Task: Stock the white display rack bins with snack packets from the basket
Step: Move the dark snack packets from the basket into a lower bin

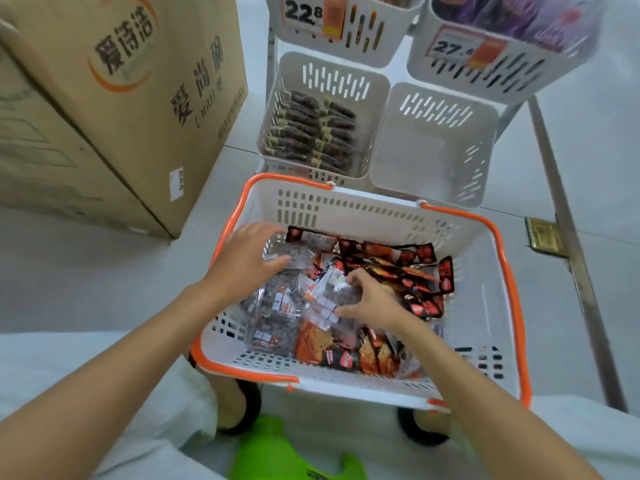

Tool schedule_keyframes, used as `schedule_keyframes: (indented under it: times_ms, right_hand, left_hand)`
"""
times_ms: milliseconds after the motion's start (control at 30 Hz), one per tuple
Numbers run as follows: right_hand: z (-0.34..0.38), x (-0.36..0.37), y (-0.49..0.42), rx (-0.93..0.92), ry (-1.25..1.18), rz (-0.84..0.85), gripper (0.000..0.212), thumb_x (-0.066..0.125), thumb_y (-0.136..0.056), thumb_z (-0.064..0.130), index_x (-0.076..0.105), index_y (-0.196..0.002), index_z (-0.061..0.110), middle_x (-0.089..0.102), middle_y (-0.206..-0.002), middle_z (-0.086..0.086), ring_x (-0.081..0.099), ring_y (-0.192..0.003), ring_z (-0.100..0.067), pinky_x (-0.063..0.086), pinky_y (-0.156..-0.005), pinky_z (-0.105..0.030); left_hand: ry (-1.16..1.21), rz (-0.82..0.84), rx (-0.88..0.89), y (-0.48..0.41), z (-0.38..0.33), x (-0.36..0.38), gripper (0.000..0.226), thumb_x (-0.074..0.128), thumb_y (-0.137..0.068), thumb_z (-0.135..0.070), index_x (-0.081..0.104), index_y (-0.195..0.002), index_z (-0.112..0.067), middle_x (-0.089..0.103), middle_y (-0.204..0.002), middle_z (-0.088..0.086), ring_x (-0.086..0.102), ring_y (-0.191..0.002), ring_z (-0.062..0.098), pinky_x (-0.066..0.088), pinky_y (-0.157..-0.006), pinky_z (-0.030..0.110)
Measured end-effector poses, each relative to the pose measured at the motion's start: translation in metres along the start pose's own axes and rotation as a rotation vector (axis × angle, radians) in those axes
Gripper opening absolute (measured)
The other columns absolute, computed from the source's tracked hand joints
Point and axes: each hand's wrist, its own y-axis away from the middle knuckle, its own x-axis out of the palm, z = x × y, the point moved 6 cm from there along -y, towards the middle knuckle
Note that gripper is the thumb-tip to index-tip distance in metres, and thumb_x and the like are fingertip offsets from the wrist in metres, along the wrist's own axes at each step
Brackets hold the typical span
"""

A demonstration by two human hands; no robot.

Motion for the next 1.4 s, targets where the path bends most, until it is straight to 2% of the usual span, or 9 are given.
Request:
schedule_keyframes:
  times_ms: [133,300,500,633,833,933,1033,1233,1400]
  right_hand:
    - [0.045,-0.046,0.018,-0.176,-0.21,-0.047,0.037,0.082,-0.079,0.015,0.055,-0.105,0.018,0.063,-0.1,0.005,0.062,-0.088,-0.006,0.051,-0.08,-0.026]
    - [0.011,-0.088,0.043,-0.096,-0.057,-0.004,0.061,0.075,-0.084,0.022,0.049,-0.139,0.029,0.049,-0.144,0.008,0.046,-0.132,-0.006,0.039,-0.11,-0.027]
    - [-0.102,-0.054,0.053,0.159,0.642,0.213,0.026,0.073,-0.082,0.031,0.07,-0.108,0.034,0.057,-0.134,0.002,0.044,-0.129,-0.019,0.026,-0.111,-0.044]
    - [-0.071,-0.069,0.042,0.047,0.153,-0.047,0.024,0.073,-0.085,0.029,0.062,-0.065,0.024,0.048,-0.066,-0.006,0.041,-0.064,-0.012,0.034,-0.064,-0.033]
    - [0.053,-0.102,0.046,-0.279,-0.168,-0.66,0.015,0.068,-0.092,0.019,0.069,-0.105,0.013,0.068,-0.093,0.014,0.061,-0.087,0.006,0.047,-0.078,-0.014]
    - [0.086,-0.058,0.041,-0.478,0.151,-0.47,0.034,0.074,-0.087,0.022,0.067,-0.118,0.01,0.068,-0.12,-0.003,0.062,-0.111,-0.015,0.05,-0.098,-0.036]
    - [0.095,-0.025,0.034,-0.486,0.15,-0.172,0.047,0.074,-0.087,0.027,0.062,-0.132,0.018,0.047,-0.148,0.006,0.036,-0.137,0.0,0.027,-0.117,-0.022]
    - [0.106,-0.058,0.018,-0.4,0.188,-0.286,0.088,0.07,-0.085,0.029,0.017,-0.154,0.04,0.012,-0.163,0.008,0.012,-0.15,-0.011,0.014,-0.122,-0.039]
    - [0.113,-0.069,0.005,-0.348,0.141,-0.118,0.099,0.079,-0.081,0.027,0.013,-0.153,0.045,0.041,-0.147,0.003,0.046,-0.13,-0.017,0.044,-0.105,-0.032]
  left_hand:
    - [0.549,0.379,-0.314,0.006,-0.032,0.051,0.079,0.067,-0.087,-0.051,0.031,-0.153,-0.026,0.042,-0.145,-0.008,0.042,-0.13,0.01,0.034,-0.102,0.028]
    - [0.636,0.583,-0.398,0.011,-0.036,0.097,0.046,0.045,-0.095,-0.056,0.063,-0.116,-0.019,0.052,-0.096,-0.004,0.048,-0.083,0.014,0.039,-0.087,0.033]
    - [0.826,0.504,-0.555,0.01,-0.004,0.116,0.083,0.051,-0.082,-0.077,0.043,-0.146,-0.026,0.043,-0.153,-0.001,0.039,-0.141,0.024,0.03,-0.115,0.055]
    - [0.927,0.428,-0.626,0.011,0.009,0.116,0.071,0.046,-0.09,-0.07,0.048,-0.14,-0.021,0.063,-0.133,0.008,0.061,-0.121,0.028,0.044,-0.107,0.052]
    - [1.19,0.287,-0.737,0.005,0.005,0.104,0.05,0.035,-0.102,-0.053,0.053,-0.132,-0.017,0.064,-0.13,0.016,0.065,-0.115,0.031,0.052,-0.098,0.052]
    - [1.401,0.302,-0.673,-0.004,-0.01,0.097,0.067,0.044,-0.088,-0.068,0.055,-0.134,-0.021,0.063,-0.13,0.015,0.059,-0.122,0.035,0.055,-0.092,0.052]
    - [1.377,0.198,-0.644,-0.007,-0.011,0.091,0.06,0.066,-0.085,-0.044,0.051,-0.137,-0.018,0.069,-0.122,0.011,0.071,-0.104,0.029,0.059,-0.084,0.042]
    - [1.194,0.324,-0.517,-0.012,0.001,0.075,0.085,0.08,-0.074,-0.029,0.036,-0.146,-0.023,0.064,-0.132,0.004,0.07,-0.107,0.026,0.059,-0.081,0.043]
    - [1.325,0.417,-0.491,-0.018,-0.014,0.066,0.064,0.04,-0.082,-0.073,0.057,-0.128,-0.032,0.066,-0.127,0.01,0.067,-0.11,0.034,0.051,-0.098,0.052]
